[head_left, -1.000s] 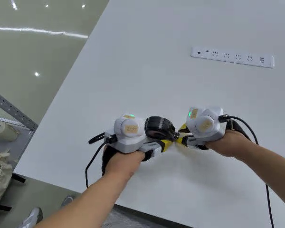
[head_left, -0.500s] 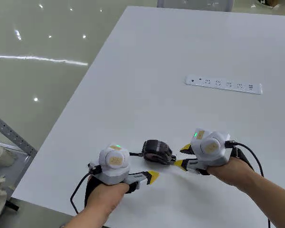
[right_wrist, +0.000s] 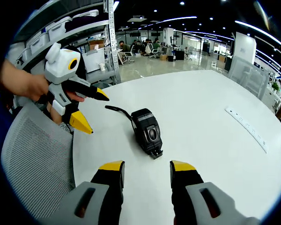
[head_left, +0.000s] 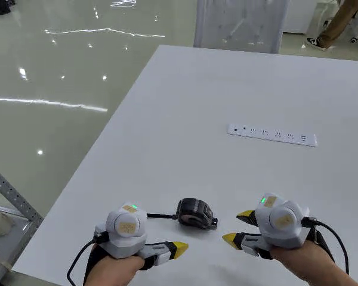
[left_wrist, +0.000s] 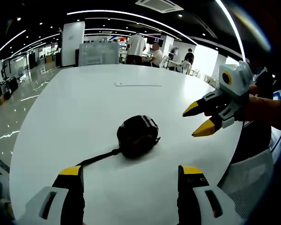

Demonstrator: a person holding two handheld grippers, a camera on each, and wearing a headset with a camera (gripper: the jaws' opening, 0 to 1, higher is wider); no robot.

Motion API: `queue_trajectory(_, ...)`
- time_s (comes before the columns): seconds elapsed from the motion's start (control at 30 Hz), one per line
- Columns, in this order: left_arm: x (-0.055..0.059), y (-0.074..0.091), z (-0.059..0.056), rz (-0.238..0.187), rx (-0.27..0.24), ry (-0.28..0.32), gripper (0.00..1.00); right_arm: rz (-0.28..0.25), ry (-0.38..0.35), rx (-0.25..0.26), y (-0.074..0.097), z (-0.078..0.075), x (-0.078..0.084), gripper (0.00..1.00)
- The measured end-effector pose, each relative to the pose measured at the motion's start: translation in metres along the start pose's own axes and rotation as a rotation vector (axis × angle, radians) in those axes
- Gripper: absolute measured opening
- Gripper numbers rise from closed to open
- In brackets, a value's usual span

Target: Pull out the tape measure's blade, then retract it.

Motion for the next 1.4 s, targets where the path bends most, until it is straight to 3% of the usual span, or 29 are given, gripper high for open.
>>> queue_trajectory(0.23, 0.002, 0.020, -0.003, -0.014, 0.013, -0.020, 0.79, -0.029, -0.056, 0.054, 0.031, 0.002, 0.000, 0.42)
queue_trajectory(0.57, 0.000, 0.035, -0.015, -0.020, 0.059, -0.050, 0.84, -0.066, -0.114, 0.131, 0.072, 0.004, -0.002, 0.52)
queue_trajectory(0.9, -0.012, 0.052, -0.021, -0.034, 0.095, -0.096, 0.88, -0.080, -0.160, 0.199, 0.114, 0.011, 0.007, 0.62)
queue_trajectory(1.4, -0.010, 0.080, -0.025, -0.028, 0.126, -0.117, 0.96, -0.086, -0.258, 0.245, 0.163, 0.019, 0.018, 0.78)
Point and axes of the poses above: the centre of the closed fingertips' face, and the gripper's own axes: y roughly backward along the fingers, z roughly to its left, x roughly out of its underside, the point moved 1 cm from there along y, roughly backward along the fingers, and after that the axes turned 6 degrees about x, right-handed, at the moved point
